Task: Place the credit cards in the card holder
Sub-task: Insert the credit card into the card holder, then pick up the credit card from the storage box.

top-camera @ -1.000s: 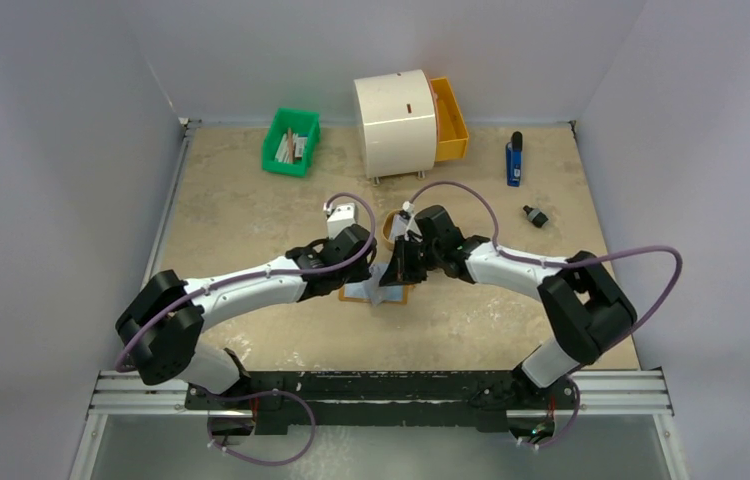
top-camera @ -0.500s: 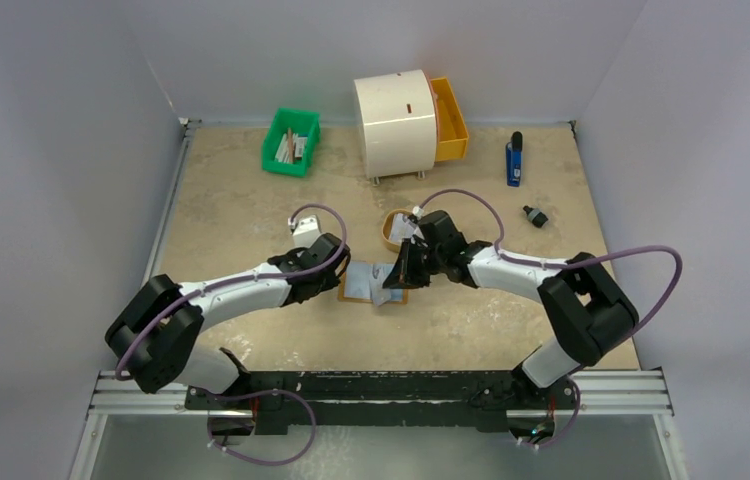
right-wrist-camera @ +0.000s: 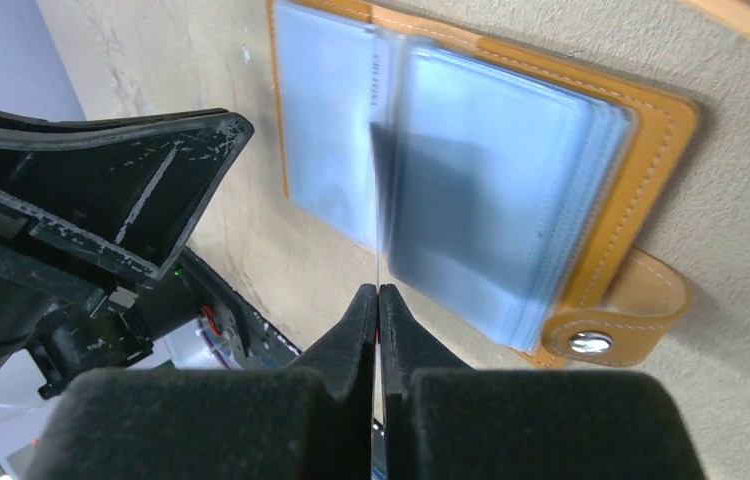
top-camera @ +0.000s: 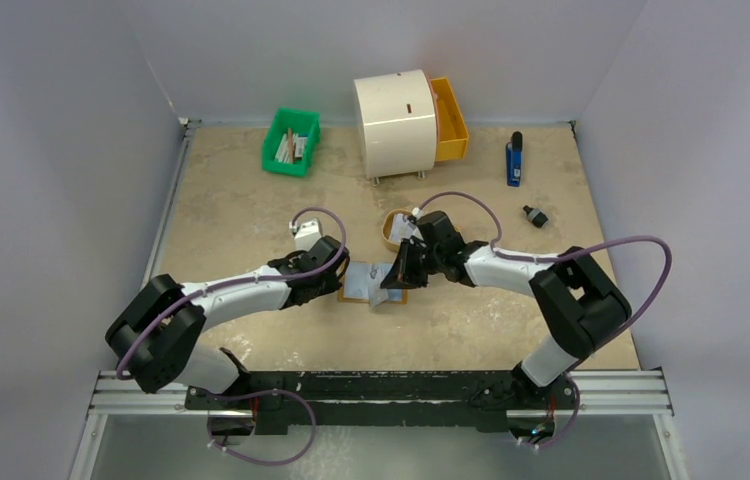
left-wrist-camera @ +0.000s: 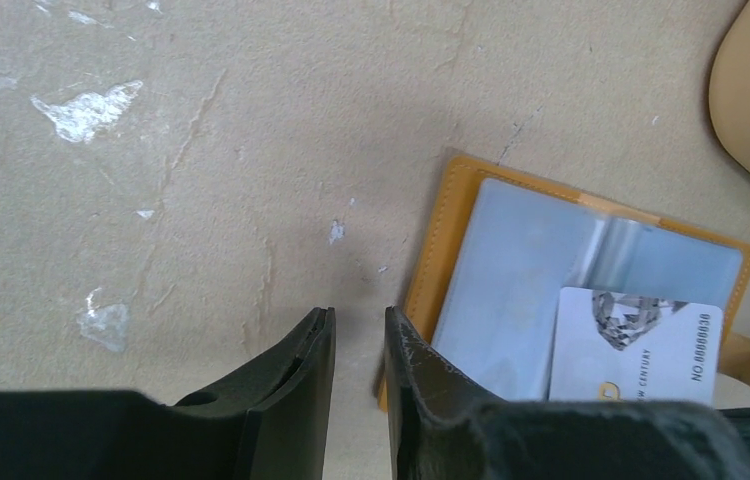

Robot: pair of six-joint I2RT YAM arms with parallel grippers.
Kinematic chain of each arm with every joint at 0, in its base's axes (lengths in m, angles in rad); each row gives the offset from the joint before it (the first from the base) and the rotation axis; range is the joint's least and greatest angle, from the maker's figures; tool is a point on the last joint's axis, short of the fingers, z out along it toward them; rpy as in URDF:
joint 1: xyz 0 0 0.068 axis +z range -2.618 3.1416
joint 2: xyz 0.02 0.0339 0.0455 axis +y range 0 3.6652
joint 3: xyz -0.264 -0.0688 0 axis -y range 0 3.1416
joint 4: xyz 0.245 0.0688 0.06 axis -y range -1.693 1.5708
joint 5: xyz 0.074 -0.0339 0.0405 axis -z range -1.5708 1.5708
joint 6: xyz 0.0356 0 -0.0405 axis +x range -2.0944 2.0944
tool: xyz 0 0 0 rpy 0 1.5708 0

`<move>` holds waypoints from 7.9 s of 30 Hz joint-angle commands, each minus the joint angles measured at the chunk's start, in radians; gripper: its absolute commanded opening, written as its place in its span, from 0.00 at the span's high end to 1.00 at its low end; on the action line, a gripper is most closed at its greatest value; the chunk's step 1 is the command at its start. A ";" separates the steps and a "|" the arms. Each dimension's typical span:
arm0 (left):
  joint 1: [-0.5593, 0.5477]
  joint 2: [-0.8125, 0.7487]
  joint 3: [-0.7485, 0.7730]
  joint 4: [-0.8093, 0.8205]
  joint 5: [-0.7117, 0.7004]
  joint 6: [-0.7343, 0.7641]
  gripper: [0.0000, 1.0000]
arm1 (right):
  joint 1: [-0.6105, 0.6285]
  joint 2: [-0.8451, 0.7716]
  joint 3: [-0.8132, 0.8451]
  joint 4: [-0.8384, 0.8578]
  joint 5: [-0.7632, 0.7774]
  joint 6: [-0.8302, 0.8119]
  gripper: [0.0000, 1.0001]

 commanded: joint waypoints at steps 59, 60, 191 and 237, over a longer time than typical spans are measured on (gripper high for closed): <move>0.006 0.060 -0.009 0.082 0.074 -0.010 0.79 | -0.006 0.085 0.015 0.144 -0.007 0.059 1.00; 0.005 0.060 -0.007 0.081 0.072 -0.010 0.79 | -0.007 0.082 0.016 0.138 -0.003 0.059 1.00; 0.006 0.025 -0.001 0.053 0.044 0.002 0.81 | 0.136 0.198 0.314 -0.213 0.128 -0.147 0.53; 0.009 -0.471 -0.133 -0.018 0.005 0.009 0.55 | -0.205 0.165 0.308 -0.123 0.326 -0.042 0.43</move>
